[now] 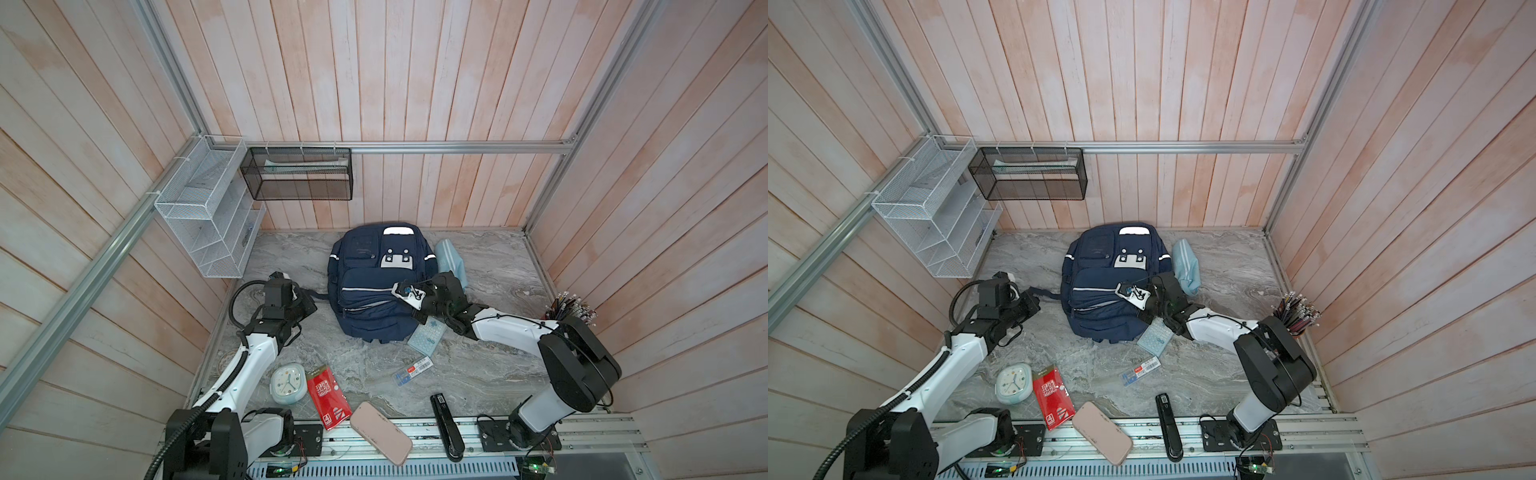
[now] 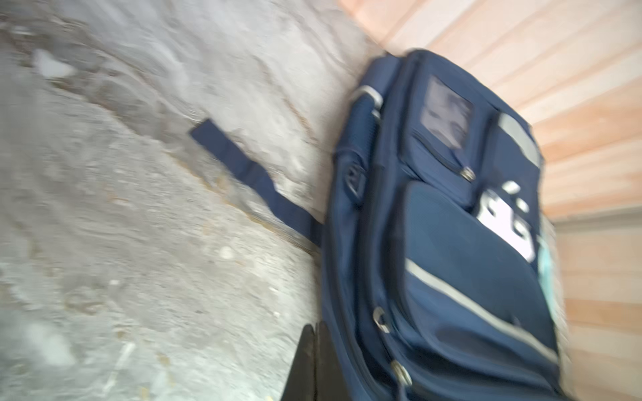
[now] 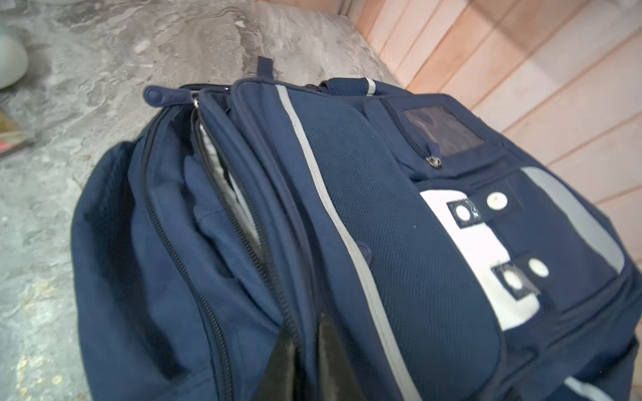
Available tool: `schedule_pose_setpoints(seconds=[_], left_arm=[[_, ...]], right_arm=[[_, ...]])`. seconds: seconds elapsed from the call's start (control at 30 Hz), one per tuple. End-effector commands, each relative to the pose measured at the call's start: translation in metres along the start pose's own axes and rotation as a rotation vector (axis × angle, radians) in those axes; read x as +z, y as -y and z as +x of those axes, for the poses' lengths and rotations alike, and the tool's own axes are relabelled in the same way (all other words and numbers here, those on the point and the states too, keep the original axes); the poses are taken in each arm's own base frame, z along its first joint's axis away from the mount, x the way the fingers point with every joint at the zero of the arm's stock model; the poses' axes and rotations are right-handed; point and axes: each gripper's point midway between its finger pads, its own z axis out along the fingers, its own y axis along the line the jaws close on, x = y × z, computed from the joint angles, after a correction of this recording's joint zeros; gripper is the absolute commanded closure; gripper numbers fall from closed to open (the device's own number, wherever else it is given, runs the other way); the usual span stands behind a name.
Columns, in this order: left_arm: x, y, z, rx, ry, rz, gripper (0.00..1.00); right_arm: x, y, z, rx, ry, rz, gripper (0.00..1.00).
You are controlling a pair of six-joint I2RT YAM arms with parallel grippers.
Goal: Pack the student bag
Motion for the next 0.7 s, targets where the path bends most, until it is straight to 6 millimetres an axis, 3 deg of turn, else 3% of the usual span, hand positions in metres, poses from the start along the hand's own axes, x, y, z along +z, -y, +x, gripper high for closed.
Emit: schedule_pose_setpoints(seconds=[0.0,0.13,0.17,0.23,0.27,0.43,0.67], left_arm=[[-0.002,0.027,0.036,0.015,-0.075,0.111,1.00],[0.002,0.042,0.051,0.053,-0.083,0.172,1.00],[0.003,0.045,0.051,0.064,-0.083,0.188,0.95],[0.010,0.047,0.050,0.097,-0.092,0.183,0.71],[0.016,0.045,0.050,0.123,-0.098,0.166,0.67],[0.044,0.038,0.059,0.180,-0.135,0.153,0.66],[0.055,0.044,0.057,0.212,-0.132,0.178,0.75]], right_arm=[[-0.003,0.017,-0.033,0.059,0.081,0.062,0.67],[-0.006,0.009,-0.045,0.051,0.103,0.090,0.55],[-0.008,0.009,-0.048,0.060,0.106,0.098,0.52],[-0.011,0.013,-0.057,0.099,0.103,0.131,0.47],[-0.012,0.013,-0.062,0.115,0.098,0.135,0.44],[-0.007,0.001,-0.075,0.112,0.099,0.124,0.32],[0.018,-0.013,-0.067,0.112,0.032,0.056,0.31]])
